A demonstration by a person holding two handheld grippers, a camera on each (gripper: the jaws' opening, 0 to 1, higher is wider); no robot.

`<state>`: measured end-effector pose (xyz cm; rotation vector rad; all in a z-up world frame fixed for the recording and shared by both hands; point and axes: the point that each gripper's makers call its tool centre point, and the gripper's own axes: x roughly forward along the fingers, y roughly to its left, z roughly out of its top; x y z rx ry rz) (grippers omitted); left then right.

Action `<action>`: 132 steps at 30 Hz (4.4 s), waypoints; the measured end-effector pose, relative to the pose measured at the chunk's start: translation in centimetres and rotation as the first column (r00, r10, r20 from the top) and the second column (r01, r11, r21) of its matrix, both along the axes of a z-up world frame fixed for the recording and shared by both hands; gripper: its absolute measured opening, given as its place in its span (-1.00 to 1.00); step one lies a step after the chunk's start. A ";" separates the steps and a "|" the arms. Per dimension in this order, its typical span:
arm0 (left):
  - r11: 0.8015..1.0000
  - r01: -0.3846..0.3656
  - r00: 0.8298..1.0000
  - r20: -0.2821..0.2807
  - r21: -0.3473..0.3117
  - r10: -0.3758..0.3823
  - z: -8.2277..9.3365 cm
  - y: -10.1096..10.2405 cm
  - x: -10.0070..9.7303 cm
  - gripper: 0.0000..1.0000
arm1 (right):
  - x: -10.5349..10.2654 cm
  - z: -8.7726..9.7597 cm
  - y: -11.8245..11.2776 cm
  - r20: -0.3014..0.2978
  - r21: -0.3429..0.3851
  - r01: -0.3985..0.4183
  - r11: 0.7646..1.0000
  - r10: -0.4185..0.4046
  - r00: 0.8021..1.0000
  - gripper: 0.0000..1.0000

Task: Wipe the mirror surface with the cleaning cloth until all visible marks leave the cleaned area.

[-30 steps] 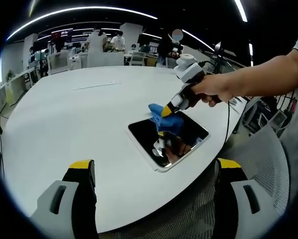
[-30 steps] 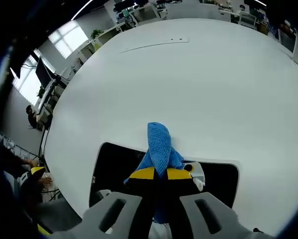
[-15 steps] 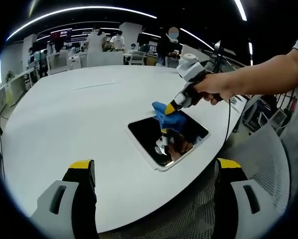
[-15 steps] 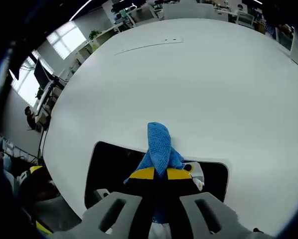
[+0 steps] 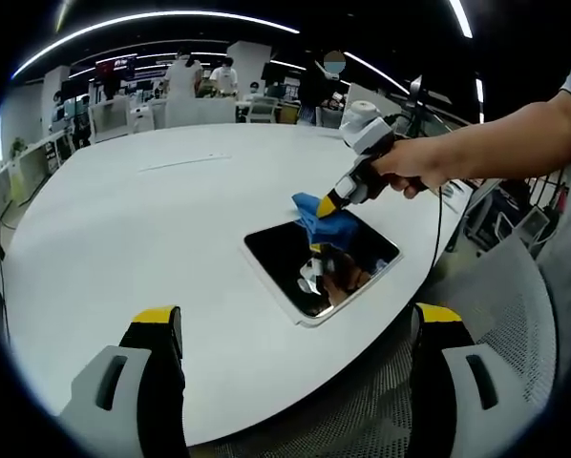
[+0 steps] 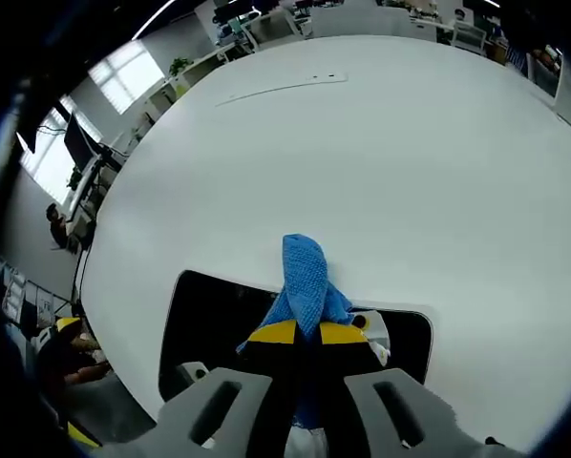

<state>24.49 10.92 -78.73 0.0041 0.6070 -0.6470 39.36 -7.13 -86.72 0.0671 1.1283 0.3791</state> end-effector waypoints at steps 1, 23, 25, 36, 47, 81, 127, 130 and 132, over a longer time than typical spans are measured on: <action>1.000 0.001 1.000 0.000 0.000 -0.001 0.0 0.0 0.0 0.98 | -0.1 0.0 0.0 0.004 -0.001 0.006 1.000 -0.006 1.000 -0.99; 1.000 0.002 1.000 0.012 0.011 -0.002 0.1 0.1 0.0 0.98 | -2.6 -0.1 -0.3 0.019 -0.003 0.028 1.000 -0.028 0.999 -0.99; 1.000 0.001 1.000 0.014 0.013 -0.001 0.1 0.1 0.0 0.98 | -3.0 0.0 -0.3 0.022 -0.001 0.029 1.000 -0.029 0.999 -0.99; 1.000 0.002 1.000 0.016 0.021 -0.002 0.0 0.1 0.0 0.98 | -4.4 0.0 -0.4 0.019 0.014 0.039 0.999 -0.039 0.999 -0.99; 1.000 0.006 1.000 0.017 0.020 -0.006 0.0 0.0 0.0 0.98 | -6.1 0.1 -0.5 0.018 0.026 0.051 0.998 -0.051 0.999 -0.99; 0.999 0.009 1.000 0.025 0.033 -0.010 0.0 0.0 0.0 0.98 | -11.4 0.1 -0.5 0.013 0.100 0.071 0.993 -0.072 0.997 -0.99; 1.000 0.005 1.000 0.024 0.023 -0.006 0.1 0.0 0.1 0.98 | -12.4 0.1 -3.0 -0.028 0.141 0.044 0.989 -0.040 0.999 -0.99; 1.000 0.004 1.000 0.024 0.021 -0.005 0.1 0.0 0.1 0.98 | -12.4 0.1 -3.3 -0.027 0.139 0.047 0.989 -0.044 0.999 -0.99; 1.000 0.004 1.000 0.024 0.020 -0.005 0.1 0.0 0.1 0.98 | -12.4 0.1 -3.5 -0.026 0.139 0.050 0.989 -0.046 0.999 -0.99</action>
